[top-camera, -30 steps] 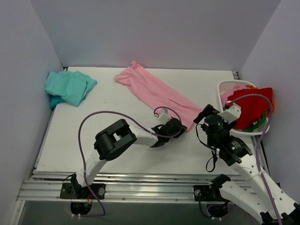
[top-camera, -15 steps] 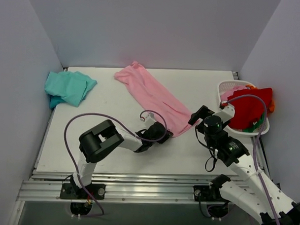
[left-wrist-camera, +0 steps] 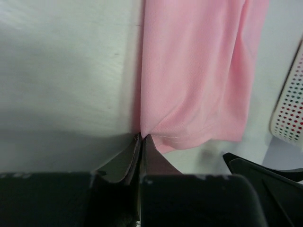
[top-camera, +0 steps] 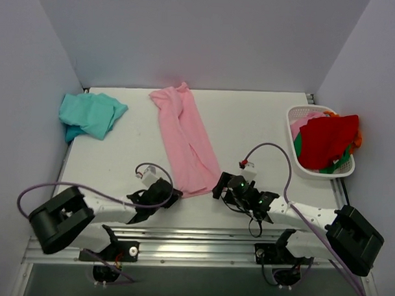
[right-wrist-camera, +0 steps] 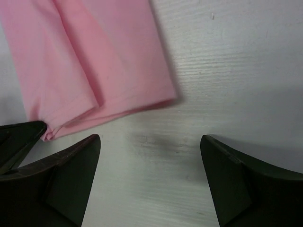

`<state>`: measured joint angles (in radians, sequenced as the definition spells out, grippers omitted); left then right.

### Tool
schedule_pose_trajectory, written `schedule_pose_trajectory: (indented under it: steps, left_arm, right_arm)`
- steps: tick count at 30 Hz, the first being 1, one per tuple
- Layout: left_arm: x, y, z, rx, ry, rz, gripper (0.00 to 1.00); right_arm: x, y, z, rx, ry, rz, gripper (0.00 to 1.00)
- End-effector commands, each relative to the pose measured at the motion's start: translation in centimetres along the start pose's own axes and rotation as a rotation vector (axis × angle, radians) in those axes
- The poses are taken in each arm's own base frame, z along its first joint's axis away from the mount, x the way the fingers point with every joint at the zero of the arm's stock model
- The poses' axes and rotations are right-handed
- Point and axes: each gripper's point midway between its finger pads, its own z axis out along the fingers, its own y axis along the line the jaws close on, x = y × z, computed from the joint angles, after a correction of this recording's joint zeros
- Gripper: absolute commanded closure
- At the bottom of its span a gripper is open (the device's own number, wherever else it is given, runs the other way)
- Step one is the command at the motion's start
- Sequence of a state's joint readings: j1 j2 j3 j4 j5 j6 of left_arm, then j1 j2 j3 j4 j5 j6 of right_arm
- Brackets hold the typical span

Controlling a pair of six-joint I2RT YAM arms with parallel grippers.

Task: Fold and stack the t-shirts
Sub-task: Rotate the tshirt 270 degrees, then grab the bottom of the folded rectangular tshirt with both arms

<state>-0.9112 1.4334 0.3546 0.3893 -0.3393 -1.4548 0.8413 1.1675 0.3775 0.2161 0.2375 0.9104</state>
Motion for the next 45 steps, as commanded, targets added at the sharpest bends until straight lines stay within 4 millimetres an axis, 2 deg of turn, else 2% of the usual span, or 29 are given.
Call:
schedule_pose_trajectory:
  steps: [1,5,6,8,10,12,13,14,16,18,20,21,23,24,28,30,34,36,37,39,45]
  left_arm:
    - [-3.1,4.5,-2.6,-0.155,-0.112,0.063,0.98]
    - [-5.7,6.6,-5.8,-0.22,-0.188,0.089,0.98]
    - [-6.1,5.7,-6.6,-0.174,-0.201,0.072,0.98]
    - [-6.6,6.5,-7.1,-0.178,-0.218,0.082,0.98]
    - [-6.9,6.3,-7.4,-0.161,-0.227,0.085,0.98]
    - [-7.0,6.8,-7.3,-0.181,-0.229,0.088,0.98]
    - [-6.9,6.8,-7.1,-0.184,-0.223,0.093,0.98]
    - [-6.9,6.2,-6.8,-0.168,-0.22,0.094,0.98]
    - [-6.2,6.7,-6.0,-0.201,-0.19,0.115,0.98]
    - [-5.7,6.9,-5.1,-0.229,-0.174,0.129,0.98]
    - [-5.2,6.7,-4.4,-0.226,-0.156,0.127,0.98]
    - [-4.8,7.3,-4.0,-0.248,-0.141,0.137,0.98]
    - [-4.5,7.1,-3.6,-0.238,-0.133,0.128,0.98]
    - [-4.3,7.6,-3.4,-0.254,-0.127,0.135,0.98]
    - [-4.3,8.3,-3.4,-0.271,-0.129,0.139,0.98]
    - [-4.4,8.4,-3.5,-0.269,-0.134,0.139,0.98]
    - [-4.6,8.3,-3.6,-0.261,-0.142,0.134,0.98]
    - [-4.6,8.3,-3.6,-0.26,-0.145,0.134,0.98]
    - [-4.7,8.2,-3.6,-0.258,-0.145,0.133,0.98]
    - [-4.7,8.2,-3.7,-0.257,-0.147,0.136,0.98]
    - [-4.4,8.0,-3.8,-0.25,-0.128,0.151,0.98]
  right_arm:
    - [-1.1,0.9,0.2,-0.01,-0.063,0.033,0.18]
    - [-1.4,1.2,0.6,0.002,-0.071,0.021,0.18]
    - [-1.5,1.5,0.7,0.001,-0.075,0.022,0.18]
    - [-1.5,1.7,1.1,0.004,-0.075,0.018,0.18]
    - [-1.3,2.5,1.9,-0.007,-0.066,0.013,0.18]
    - [-0.8,3.3,2.4,-0.029,-0.046,0.01,0.19]
    - [-1.0,4.5,2.6,-0.056,-0.048,0.019,0.2]
    - [0.1,4.8,3.2,-0.053,-0.022,-0.002,0.21]
    - [0.3,6.5,3.6,-0.078,-0.013,-0.006,0.22]
    - [1.6,7.3,4.0,-0.088,0.015,-0.019,0.23]
    - [1.7,8.3,4.2,-0.104,0.016,-0.019,0.27]
    - [2.0,8.6,4.0,-0.108,0.016,-0.026,0.28]
    - [2.0,8.7,3.9,-0.1,0.012,-0.037,0.32]
    - [1.9,8.7,3.8,-0.096,0.008,-0.036,0.32]
    - [1.4,7.1,3.3,-0.04,-0.021,-0.037,0.34]
    - [1.7,6.0,3.2,-0.017,-0.023,-0.036,0.4]
    - [1.7,5.2,2.7,-0.011,-0.032,-0.022,0.7]
    - [1.8,4.8,2.7,0.001,-0.032,-0.021,0.78]
    - [1.9,4.6,2.7,0.004,-0.03,-0.021,0.87]
    - [2.1,4.3,2.7,0.008,-0.028,-0.022,0.96]
    - [2.1,3.7,2.4,0.014,-0.029,-0.017,1.0]
